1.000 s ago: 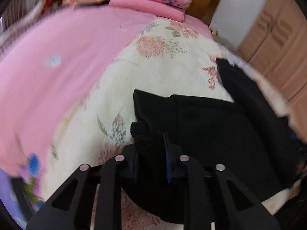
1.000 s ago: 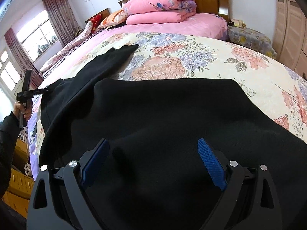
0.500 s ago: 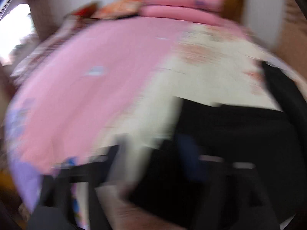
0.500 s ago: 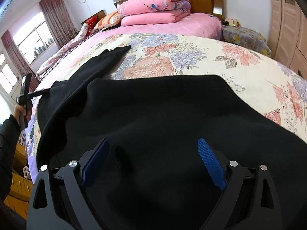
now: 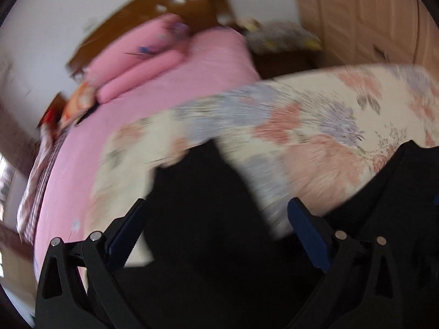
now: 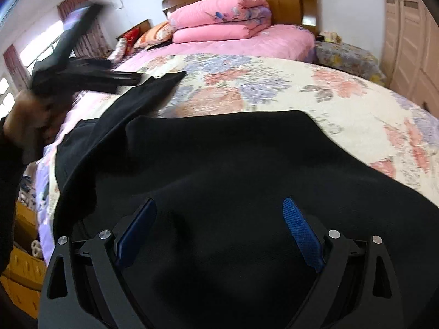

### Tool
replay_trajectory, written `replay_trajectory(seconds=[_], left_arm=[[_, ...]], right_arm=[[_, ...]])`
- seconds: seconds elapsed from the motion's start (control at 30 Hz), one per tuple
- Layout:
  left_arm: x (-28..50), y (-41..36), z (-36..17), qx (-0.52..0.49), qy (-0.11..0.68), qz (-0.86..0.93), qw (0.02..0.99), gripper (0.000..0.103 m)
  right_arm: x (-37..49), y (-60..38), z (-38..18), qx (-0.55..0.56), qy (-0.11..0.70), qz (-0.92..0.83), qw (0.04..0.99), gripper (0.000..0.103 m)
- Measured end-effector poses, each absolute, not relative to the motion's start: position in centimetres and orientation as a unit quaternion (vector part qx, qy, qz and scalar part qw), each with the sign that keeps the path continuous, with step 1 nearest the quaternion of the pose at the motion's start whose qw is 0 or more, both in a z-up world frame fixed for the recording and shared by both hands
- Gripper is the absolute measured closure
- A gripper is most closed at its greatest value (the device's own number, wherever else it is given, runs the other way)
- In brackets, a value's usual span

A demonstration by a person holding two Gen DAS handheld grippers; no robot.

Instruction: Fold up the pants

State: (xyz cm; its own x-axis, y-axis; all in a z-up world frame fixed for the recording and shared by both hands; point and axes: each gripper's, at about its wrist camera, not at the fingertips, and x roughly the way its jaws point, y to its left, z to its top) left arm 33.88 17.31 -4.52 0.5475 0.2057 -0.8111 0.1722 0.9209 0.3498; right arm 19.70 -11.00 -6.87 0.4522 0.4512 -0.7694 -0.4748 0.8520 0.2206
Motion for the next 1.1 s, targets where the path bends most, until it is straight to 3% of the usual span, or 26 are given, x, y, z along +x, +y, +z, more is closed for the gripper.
replay_trajectory(seconds=[0.17,0.23,0.27,0.4,0.63,0.7,0.87,0.93,1.03,1.07,1.1], left_arm=[[39.4,17.4,-10.7,0.209,0.559,0.070,0.799,0.027],[39.2,19.5,-9.9,0.145,0.579,0.049,0.801,0.059],[39.2,20.2,-9.8,0.128,0.582,0.048,0.801,0.095],[35.0,24.9,-4.8,0.041,0.516,0.054,0.854,0.096],[19.5,38.8,2.9,-0.120,0.380,0.134,0.907,0.096],[15.8,42.3,1.9,-0.169,0.370,0.135,0.904,0.096],[10.1,50.2,-7.5,-0.325,0.396,0.123,0.850,0.093],[9.1,50.9,-9.7,-0.371,0.364,0.095,0.849,0.092],[8.2,51.1,-10.1,-0.419,0.312,0.062,0.850,0.073],[8.2,51.1,-10.1,-0.426,0.301,0.056,0.852,0.060],[8.3,50.8,-10.2,-0.428,0.293,0.053,0.853,0.054]], right_arm=[[18.5,-12.8,-5.6,-0.018,0.432,0.271,0.860,0.013],[18.3,-13.2,-5.3,-0.030,0.425,0.273,0.863,0.012],[18.5,-13.3,-5.1,-0.040,0.422,0.275,0.863,0.012],[19.7,-12.4,-3.9,-0.084,0.402,0.311,0.857,0.012],[23.9,-9.6,-2.6,-0.122,0.381,0.366,0.840,0.012],[25.0,-8.3,-2.5,-0.116,0.382,0.382,0.833,0.012],[27.4,-3.2,-4.3,-0.089,0.418,0.476,0.769,0.012],[28.0,-0.8,-4.8,-0.122,0.423,0.501,0.745,0.012],[28.8,1.8,-5.1,-0.160,0.431,0.518,0.721,0.014],[28.7,2.1,-5.1,-0.158,0.433,0.525,0.716,0.019],[29.1,2.5,-5.3,-0.152,0.439,0.535,0.706,0.024]])
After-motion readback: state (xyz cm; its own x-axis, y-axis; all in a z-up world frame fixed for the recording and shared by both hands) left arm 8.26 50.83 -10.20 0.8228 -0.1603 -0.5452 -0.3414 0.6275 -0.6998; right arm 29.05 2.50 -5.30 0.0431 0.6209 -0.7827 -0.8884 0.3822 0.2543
